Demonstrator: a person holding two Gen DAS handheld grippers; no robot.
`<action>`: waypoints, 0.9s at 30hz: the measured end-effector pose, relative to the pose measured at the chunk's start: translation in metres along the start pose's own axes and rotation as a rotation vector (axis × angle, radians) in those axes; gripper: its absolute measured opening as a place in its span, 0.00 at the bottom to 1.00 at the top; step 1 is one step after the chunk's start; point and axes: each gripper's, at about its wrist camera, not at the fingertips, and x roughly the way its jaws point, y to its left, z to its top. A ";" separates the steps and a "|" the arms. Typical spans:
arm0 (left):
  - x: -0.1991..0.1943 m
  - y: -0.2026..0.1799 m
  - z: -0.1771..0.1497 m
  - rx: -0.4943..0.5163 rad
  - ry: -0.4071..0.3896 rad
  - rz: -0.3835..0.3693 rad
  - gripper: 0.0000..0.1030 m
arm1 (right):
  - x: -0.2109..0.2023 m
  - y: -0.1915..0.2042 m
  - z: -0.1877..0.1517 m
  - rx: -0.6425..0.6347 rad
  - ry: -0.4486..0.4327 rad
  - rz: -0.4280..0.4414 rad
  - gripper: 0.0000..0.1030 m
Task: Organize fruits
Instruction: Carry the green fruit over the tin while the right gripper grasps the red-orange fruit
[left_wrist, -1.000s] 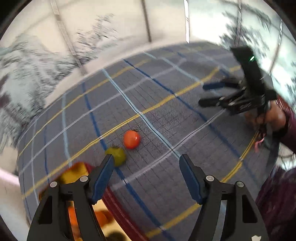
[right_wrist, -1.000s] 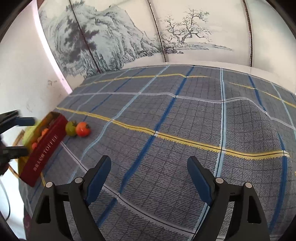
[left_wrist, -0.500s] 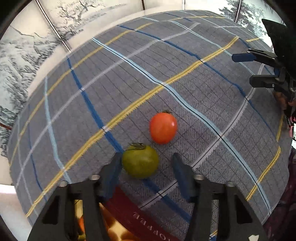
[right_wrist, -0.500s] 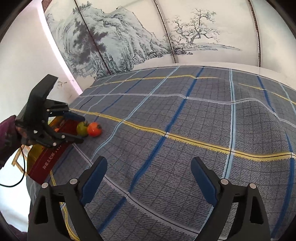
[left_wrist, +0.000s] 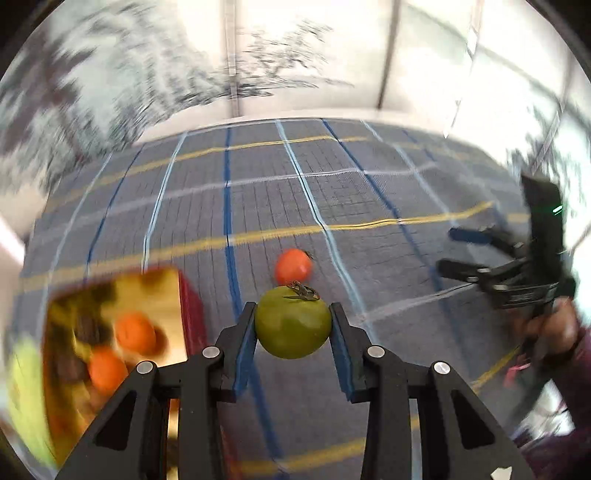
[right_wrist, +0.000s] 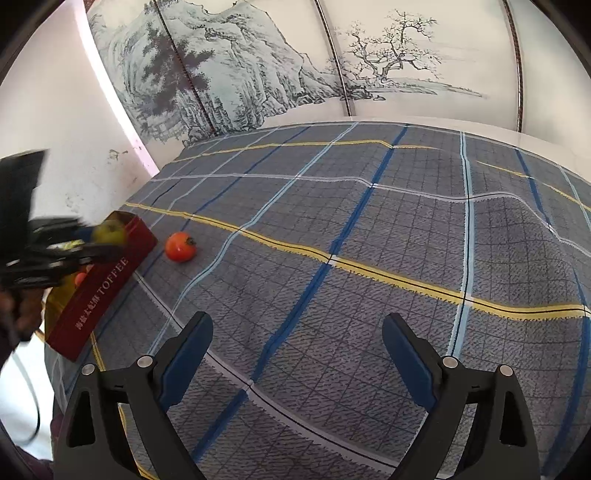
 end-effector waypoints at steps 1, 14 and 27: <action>-0.008 0.000 -0.010 -0.056 -0.014 -0.010 0.33 | 0.000 0.000 0.000 -0.003 0.002 -0.004 0.90; -0.065 0.005 -0.052 -0.184 -0.109 0.078 0.33 | 0.040 0.097 0.041 -0.255 0.043 0.133 0.88; -0.084 0.037 -0.072 -0.281 -0.138 0.168 0.33 | 0.107 0.135 0.053 -0.365 0.147 0.079 0.37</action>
